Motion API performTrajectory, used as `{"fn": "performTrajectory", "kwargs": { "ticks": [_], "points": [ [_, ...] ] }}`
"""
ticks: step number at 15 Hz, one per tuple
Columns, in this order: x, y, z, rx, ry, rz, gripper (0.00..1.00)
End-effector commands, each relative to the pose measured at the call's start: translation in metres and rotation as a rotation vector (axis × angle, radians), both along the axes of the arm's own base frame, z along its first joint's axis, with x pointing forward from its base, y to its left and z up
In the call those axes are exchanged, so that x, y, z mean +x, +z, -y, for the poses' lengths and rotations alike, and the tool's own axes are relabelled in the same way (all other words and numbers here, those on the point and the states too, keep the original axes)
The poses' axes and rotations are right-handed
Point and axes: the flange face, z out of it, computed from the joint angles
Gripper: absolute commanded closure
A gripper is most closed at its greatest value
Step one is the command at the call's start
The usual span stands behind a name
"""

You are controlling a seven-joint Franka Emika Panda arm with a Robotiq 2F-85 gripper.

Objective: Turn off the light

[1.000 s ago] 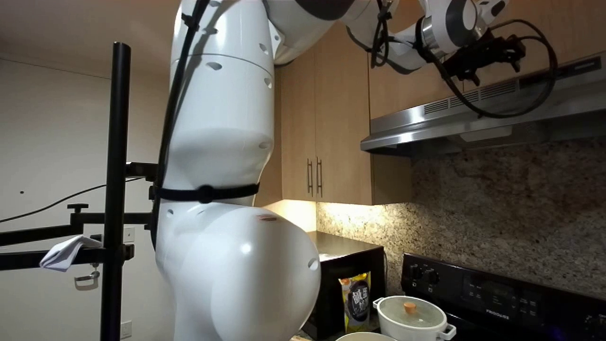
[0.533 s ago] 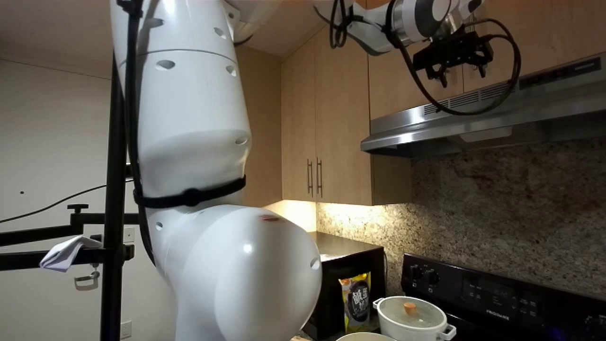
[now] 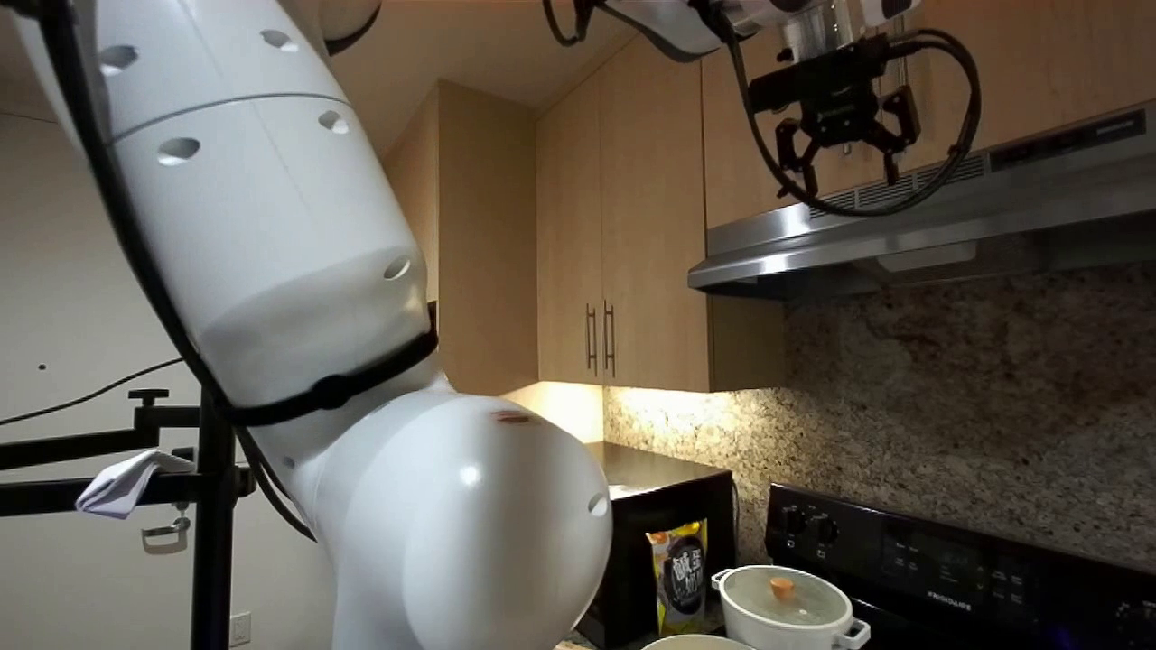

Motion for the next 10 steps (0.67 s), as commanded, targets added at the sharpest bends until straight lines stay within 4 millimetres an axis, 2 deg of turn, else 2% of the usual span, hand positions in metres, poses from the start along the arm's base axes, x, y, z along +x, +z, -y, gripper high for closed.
{"fn": "performTrajectory", "kwargs": {
  "ticks": [1, 6, 8, 10],
  "points": [
    [-0.013, -0.055, 0.007, -0.008, -0.010, -0.199, 0.00],
    [0.003, -0.122, 0.035, -0.133, -0.068, -0.413, 0.00],
    [0.012, -0.144, 0.040, -0.136, -0.047, -0.480, 0.00],
    [0.020, -0.160, 0.038, -0.103, -0.005, -0.540, 0.00]
  ]
}}
